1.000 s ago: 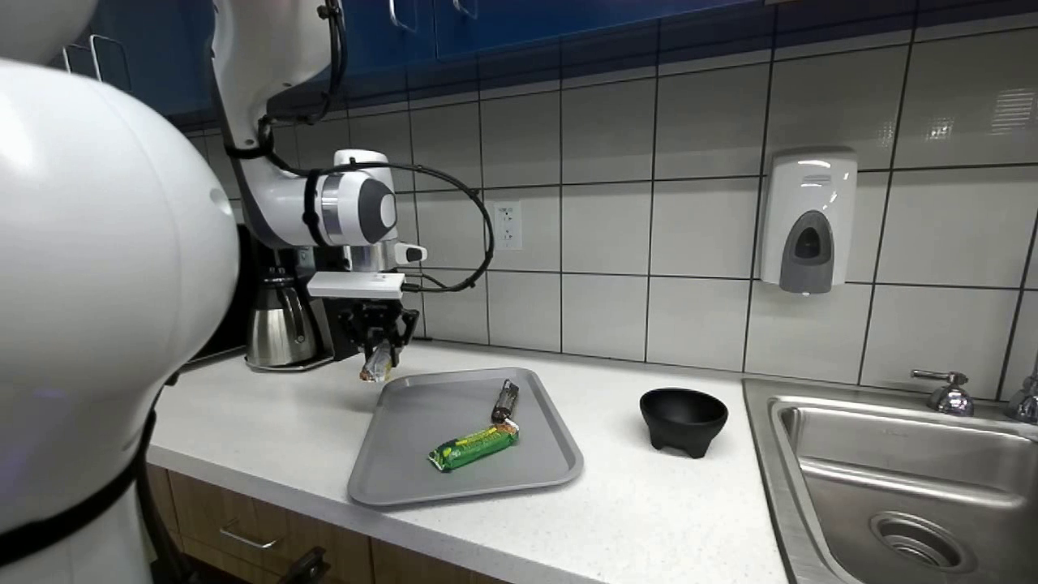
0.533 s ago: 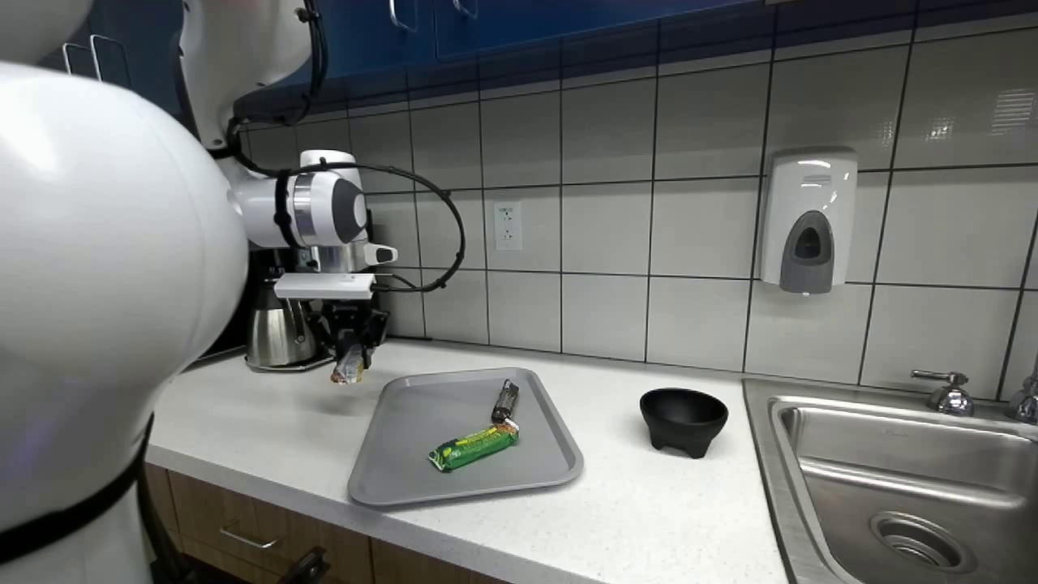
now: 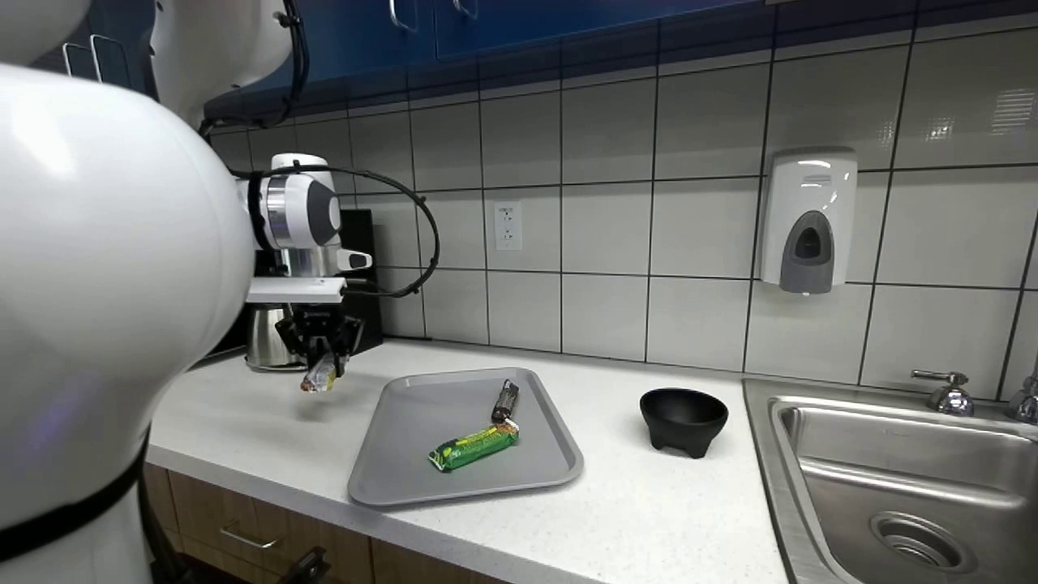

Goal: Remove the items from the grey tray and put them on the counter

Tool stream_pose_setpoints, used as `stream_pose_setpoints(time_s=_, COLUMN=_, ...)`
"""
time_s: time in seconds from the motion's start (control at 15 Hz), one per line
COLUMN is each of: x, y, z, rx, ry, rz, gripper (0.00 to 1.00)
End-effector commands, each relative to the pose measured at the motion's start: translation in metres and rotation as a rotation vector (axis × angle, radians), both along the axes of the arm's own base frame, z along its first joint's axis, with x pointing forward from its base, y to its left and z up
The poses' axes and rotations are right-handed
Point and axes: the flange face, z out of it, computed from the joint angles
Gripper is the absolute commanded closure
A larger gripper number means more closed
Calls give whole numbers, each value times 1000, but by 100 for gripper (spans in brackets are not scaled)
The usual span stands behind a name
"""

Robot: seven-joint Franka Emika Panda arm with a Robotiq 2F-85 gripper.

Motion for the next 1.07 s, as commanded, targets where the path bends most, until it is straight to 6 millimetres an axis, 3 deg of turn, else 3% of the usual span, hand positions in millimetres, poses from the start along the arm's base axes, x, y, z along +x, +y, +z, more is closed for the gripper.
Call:
stream_pose_setpoints(time_s=0.0, x=-6, y=14, z=1, rx=-28, ry=18, rz=-8, gripper=82)
stream_pose_setpoints(time_s=0.4, x=-13, y=24, z=-12, rx=-39, ry=40, rz=-5, gripper=82)
stream_pose_setpoints(time_s=1.0, x=-11, y=23, z=-41, rx=-56, ry=83, rz=-17, gripper=82)
